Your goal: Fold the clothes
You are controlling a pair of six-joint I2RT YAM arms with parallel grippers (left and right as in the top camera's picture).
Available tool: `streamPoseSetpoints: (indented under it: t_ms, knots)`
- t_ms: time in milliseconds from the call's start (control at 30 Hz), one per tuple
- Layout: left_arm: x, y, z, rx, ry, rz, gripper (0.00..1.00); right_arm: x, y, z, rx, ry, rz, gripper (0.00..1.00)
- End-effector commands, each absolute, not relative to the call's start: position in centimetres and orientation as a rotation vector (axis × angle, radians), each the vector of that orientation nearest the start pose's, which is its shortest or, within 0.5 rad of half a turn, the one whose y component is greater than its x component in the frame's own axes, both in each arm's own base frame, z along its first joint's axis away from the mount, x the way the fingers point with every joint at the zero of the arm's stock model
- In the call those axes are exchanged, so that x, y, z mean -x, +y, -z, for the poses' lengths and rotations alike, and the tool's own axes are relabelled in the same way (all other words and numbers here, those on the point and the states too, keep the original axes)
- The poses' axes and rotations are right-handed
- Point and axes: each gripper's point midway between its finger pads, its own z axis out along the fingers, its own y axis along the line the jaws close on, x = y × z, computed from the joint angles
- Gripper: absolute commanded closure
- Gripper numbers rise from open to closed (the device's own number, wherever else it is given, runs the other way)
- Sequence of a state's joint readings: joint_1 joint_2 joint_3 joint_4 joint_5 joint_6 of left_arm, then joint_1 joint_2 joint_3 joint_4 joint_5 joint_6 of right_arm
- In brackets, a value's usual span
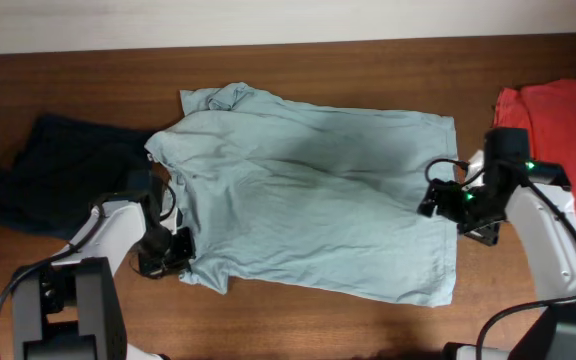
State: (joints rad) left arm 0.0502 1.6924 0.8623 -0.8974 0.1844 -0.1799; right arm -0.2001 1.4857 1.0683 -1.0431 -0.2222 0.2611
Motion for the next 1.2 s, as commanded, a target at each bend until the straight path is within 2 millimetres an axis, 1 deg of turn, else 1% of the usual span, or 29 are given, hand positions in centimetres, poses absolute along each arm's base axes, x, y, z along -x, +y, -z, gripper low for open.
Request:
streamPoseSetpoints:
  t_ms: [0,33,133,200,267,300,333,400,500,533,567,600,633,667,733,767,833,1000,1033,1067,1100,1133,1167]
  knots:
    - [-19.7,-3.5,0.6,0.500,3.367,0.413,1.00,-27.6,-4.9,-9.0,-0.840,2.881,-0.299,0.05]
    - [-19.1,-3.6,0.2,0.508,3.387,0.419,0.99,-27.6,-5.6,-8.7,-0.894,2.869,-0.299,0.09]
    - [-18.0,-3.6,-0.5,0.522,3.427,0.417,1.00,-27.5,-6.6,-7.8,-0.958,2.870,-0.303,0.20]
    - [-17.3,-3.7,-1.1,0.528,3.447,0.416,0.99,-27.8,-6.7,-6.9,-0.967,2.886,-0.317,0.24]
    - [-16.8,-3.6,-1.7,0.506,3.456,0.414,1.00,-28.1,-6.5,-5.5,-0.961,2.918,-0.321,0.28]
    - [-16.7,-3.6,-1.9,0.506,3.453,0.409,0.99,-28.3,-6.5,-4.8,-0.956,2.934,-0.323,0.28]
    - [-16.9,-3.6,-2.2,0.505,3.437,0.415,0.99,-28.5,-6.6,-3.8,-0.965,2.951,-0.320,0.31]
    - [-17.0,-3.5,-2.5,0.517,3.420,0.426,1.00,-28.8,-6.8,-2.7,-0.973,2.964,-0.315,0.34]
    - [-17.2,-3.3,-3.2,0.574,3.379,0.479,0.99,-29.4,-7.0,-0.4,-0.980,2.981,-0.318,0.50]
    - [-17.2,-3.0,-3.3,0.600,3.366,0.483,0.99,-29.5,-7.1,0.5,-0.986,2.993,-0.314,0.64]
    - [-17.3,-2.8,-3.5,0.623,3.353,0.487,0.99,-29.4,-7.2,1.0,-0.991,3.003,-0.302,0.72]
    - [-17.3,-2.5,-3.6,0.644,3.342,0.491,0.99,-29.2,-7.6,1.5,-1.003,3.014,-0.263,0.82]
    - [-17.3,-2.4,-3.7,0.658,3.335,0.498,0.99,-29.0,-7.9,1.7,-1.019,3.018,-0.235,0.87]
    - [-17.3,-2.2,-3.8,0.683,3.325,0.506,1.00,-28.6,-8.8,2.1,-1.038,3.028,-0.147,0.96]
    - [-17.2,-1.9,-4.0,0.720,3.316,0.513,0.99,-27.9,-10.4,2.3,-1.085,3.022,0.007,0.96]
    - [-17.1,-1.8,-4.1,0.739,3.314,0.517,1.00,-27.5,-11.6,2.2,-1.122,3.004,0.100,0.96]
    - [-17.0,-1.6,-4.2,0.757,3.307,0.527,0.99,-27.4,-12.5,2.0,-1.149,2.984,0.135,0.96]
    - [-17.2,-1.7,-4.7,0.753,3.301,0.530,1.00,-27.0,-13.4,1.3,-1.193,2.987,0.149,0.95]
    - [-17.2,-1.6,-5.0,0.750,3.296,0.528,0.99,-26.9,-13.4,1.0,-1.198,2.996,0.150,0.87]
    - [-17.3,-1.6,-5.2,0.746,3.288,0.527,0.99,-27.0,-13.4,0.7,-1.198,3.000,0.142,0.71]
    - [-17.4,-1.6,-5.4,0.742,3.281,0.525,0.95,-27.2,-13.3,0.4,-1.199,2.999,0.129,0.54]
    - [-17.5,-1.6,-5.5,0.737,3.271,0.524,0.86,-27.8,-13.2,-0.3,-1.188,2.995,0.099,0.45]
    - [-17.6,-1.6,-5.7,0.732,3.261,0.522,0.76,-28.3,-13.2,-0.7,-1.178,2.988,0.076,0.43]
